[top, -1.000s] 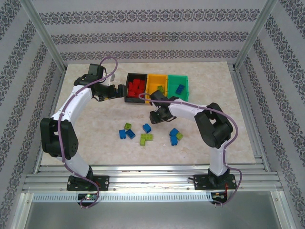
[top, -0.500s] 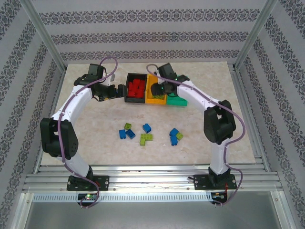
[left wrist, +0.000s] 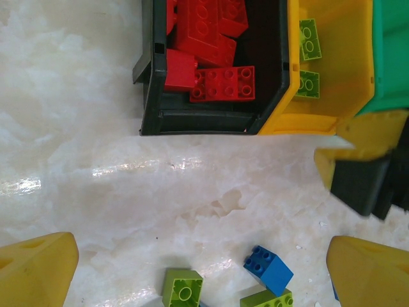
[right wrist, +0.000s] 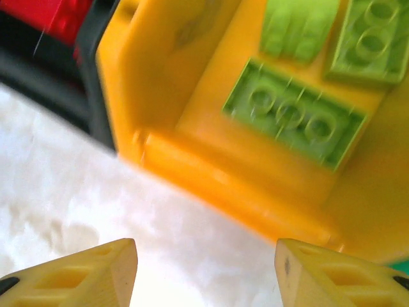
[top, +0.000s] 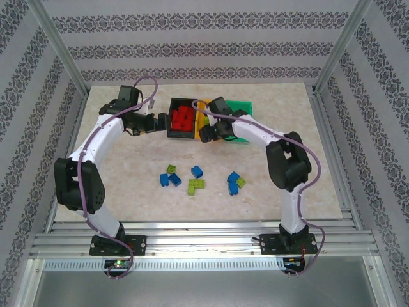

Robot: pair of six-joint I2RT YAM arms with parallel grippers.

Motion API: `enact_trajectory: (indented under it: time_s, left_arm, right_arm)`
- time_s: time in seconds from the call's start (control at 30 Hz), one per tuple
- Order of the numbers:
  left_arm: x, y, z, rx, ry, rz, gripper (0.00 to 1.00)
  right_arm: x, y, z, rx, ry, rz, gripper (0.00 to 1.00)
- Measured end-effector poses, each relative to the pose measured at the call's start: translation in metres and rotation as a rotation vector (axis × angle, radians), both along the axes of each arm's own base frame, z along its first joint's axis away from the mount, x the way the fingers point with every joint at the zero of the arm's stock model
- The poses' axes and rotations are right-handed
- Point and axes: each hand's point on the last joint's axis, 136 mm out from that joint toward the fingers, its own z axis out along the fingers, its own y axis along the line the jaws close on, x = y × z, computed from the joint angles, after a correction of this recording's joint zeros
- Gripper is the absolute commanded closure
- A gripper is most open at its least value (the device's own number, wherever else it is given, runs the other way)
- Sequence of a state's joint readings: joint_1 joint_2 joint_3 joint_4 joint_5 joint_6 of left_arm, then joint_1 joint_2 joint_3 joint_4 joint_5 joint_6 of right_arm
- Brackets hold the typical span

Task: Sort the legos into containers by color
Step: Place the lego in the container, then pick up the lego from the bottom-center of the table.

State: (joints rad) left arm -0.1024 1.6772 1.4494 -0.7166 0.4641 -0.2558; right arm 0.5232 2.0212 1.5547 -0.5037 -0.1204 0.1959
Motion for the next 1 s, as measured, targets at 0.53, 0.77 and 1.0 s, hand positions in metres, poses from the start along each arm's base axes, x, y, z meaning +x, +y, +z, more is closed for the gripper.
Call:
enact_trajectory:
  time_s: [0.53,0.77,1.0]
  left_arm:
    - [0.000,-0.001,-0.001,-0.006,0.004,-0.003,0.00]
    - [0.000,-0.002,-0.003,-0.012,0.011,-0.001,0.00]
    - [0.001,-0.001,-0.006,-0.008,0.019,0.001,0.00]
  right_arm:
    - [-0.155,0.023,-0.017,0.000,0.093,0.387,0.41]
    - [-0.188,0.031,-0.029,0.001,0.142,0.484,0.41]
    - [-0.191,0.044,-0.041,-0.034,0.146,0.555,0.40]
